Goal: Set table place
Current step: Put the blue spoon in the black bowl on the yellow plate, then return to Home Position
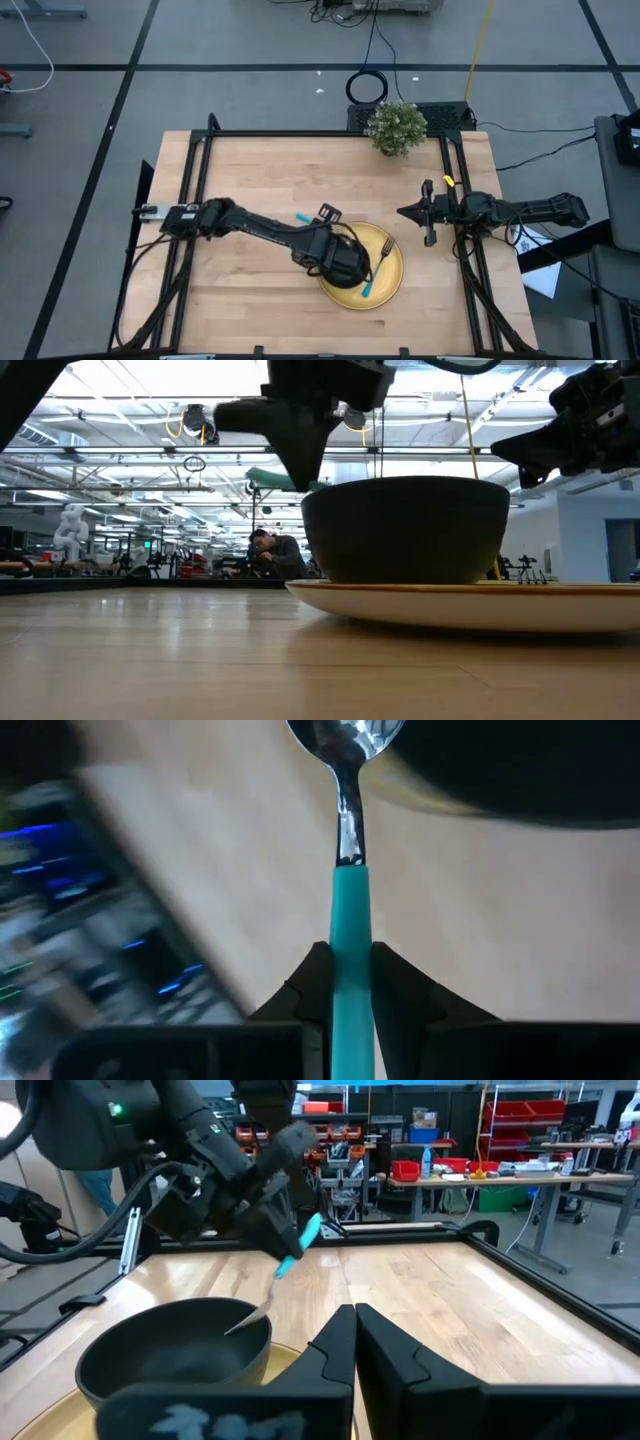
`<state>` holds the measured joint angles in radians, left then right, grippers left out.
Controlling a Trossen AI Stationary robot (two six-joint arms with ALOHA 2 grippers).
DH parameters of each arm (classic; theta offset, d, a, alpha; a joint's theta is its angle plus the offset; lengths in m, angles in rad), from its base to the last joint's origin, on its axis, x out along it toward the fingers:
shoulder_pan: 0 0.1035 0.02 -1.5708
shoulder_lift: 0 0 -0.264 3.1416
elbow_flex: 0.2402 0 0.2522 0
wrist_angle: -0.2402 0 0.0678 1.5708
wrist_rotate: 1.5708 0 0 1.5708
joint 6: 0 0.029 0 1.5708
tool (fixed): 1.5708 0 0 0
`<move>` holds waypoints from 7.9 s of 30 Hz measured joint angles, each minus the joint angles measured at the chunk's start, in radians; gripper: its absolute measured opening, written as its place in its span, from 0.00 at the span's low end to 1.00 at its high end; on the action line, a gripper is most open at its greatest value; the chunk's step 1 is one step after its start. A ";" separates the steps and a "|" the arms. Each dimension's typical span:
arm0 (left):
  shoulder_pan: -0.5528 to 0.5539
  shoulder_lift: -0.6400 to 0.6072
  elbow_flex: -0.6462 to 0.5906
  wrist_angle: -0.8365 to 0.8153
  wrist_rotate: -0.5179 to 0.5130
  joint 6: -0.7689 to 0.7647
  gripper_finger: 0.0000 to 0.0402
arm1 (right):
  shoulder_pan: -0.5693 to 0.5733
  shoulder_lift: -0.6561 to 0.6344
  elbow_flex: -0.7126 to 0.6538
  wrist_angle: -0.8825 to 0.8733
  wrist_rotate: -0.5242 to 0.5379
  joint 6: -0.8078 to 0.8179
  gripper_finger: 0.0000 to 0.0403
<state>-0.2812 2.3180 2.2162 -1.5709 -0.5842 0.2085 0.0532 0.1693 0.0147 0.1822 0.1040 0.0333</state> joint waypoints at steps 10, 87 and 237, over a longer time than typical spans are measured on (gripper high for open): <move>-0.080 0.000 0.000 0.007 -0.156 0.008 0.11 | 0.000 0.000 0.000 0.005 0.000 0.005 0.00; -0.110 0.108 0.000 0.046 -0.243 0.435 0.11 | 0.000 0.006 0.000 0.023 0.000 0.008 0.00; -0.088 0.105 0.000 0.000 -0.168 0.179 0.70 | 0.000 0.006 0.000 0.024 0.000 0.027 0.00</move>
<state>-0.3694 2.4230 2.2164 -1.5711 -0.7526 0.3872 0.0536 0.1750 0.0147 0.2058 0.1036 0.0601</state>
